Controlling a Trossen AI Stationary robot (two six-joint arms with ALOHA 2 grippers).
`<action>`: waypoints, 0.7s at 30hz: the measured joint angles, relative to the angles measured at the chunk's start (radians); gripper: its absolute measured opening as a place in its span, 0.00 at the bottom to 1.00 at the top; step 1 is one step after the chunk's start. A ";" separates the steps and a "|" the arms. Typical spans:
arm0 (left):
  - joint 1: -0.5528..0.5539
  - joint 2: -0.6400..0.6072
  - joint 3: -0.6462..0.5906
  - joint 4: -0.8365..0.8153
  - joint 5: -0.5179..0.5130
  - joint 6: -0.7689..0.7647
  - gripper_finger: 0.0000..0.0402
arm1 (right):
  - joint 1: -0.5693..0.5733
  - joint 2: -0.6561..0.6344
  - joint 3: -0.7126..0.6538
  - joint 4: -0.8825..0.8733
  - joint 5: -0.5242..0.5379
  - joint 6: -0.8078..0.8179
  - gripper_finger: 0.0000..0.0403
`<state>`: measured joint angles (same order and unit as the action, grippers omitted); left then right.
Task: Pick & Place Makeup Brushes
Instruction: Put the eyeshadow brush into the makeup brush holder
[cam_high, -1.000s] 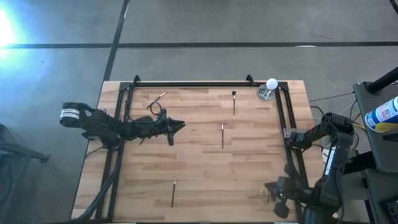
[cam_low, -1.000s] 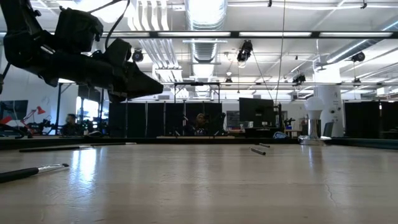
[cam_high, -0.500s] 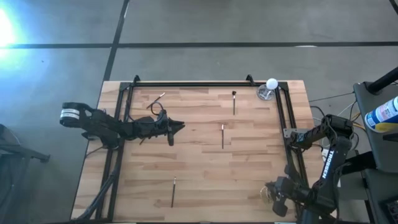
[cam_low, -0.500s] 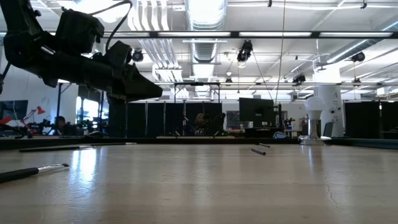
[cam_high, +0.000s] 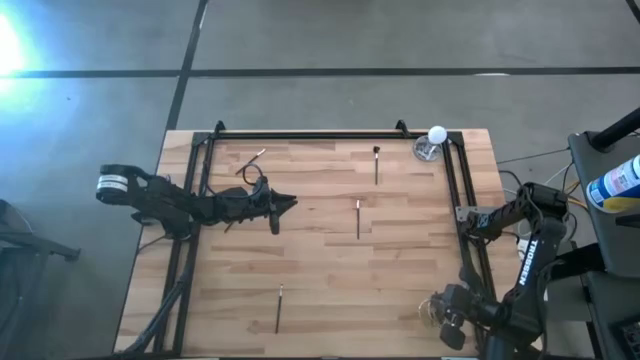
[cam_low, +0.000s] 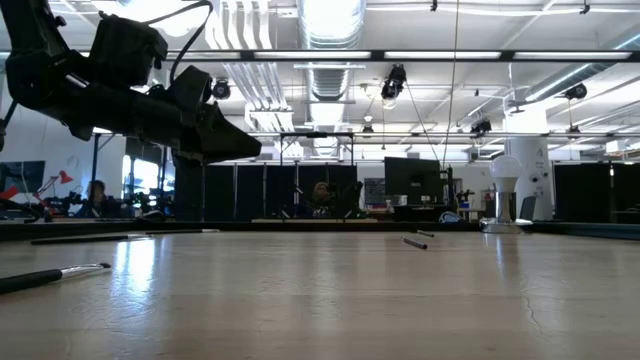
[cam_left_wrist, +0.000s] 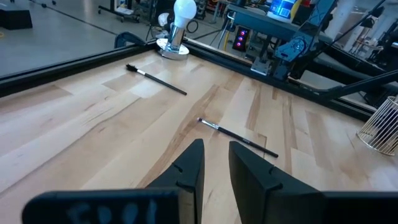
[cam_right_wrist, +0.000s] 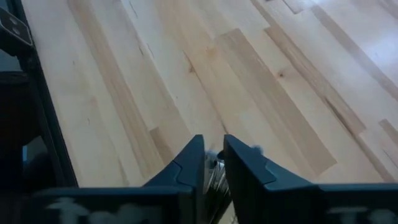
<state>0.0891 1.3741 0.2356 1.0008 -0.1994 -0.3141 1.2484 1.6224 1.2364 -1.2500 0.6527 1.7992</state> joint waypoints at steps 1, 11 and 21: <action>0.000 0.000 0.000 0.000 0.000 0.000 0.17 | 0.000 -0.006 0.002 0.000 -0.003 0.000 0.17; 0.001 0.000 0.000 -0.001 -0.001 0.014 0.17 | -0.086 -0.151 0.065 0.016 -0.045 -0.218 0.16; 0.001 0.000 0.000 -0.029 0.000 0.015 0.17 | -0.457 -0.376 -0.181 0.527 -0.133 -1.074 0.02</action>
<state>0.0902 1.3743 0.2352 0.9715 -0.1997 -0.2989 0.7914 1.2469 1.0552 -0.7229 0.5194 0.7252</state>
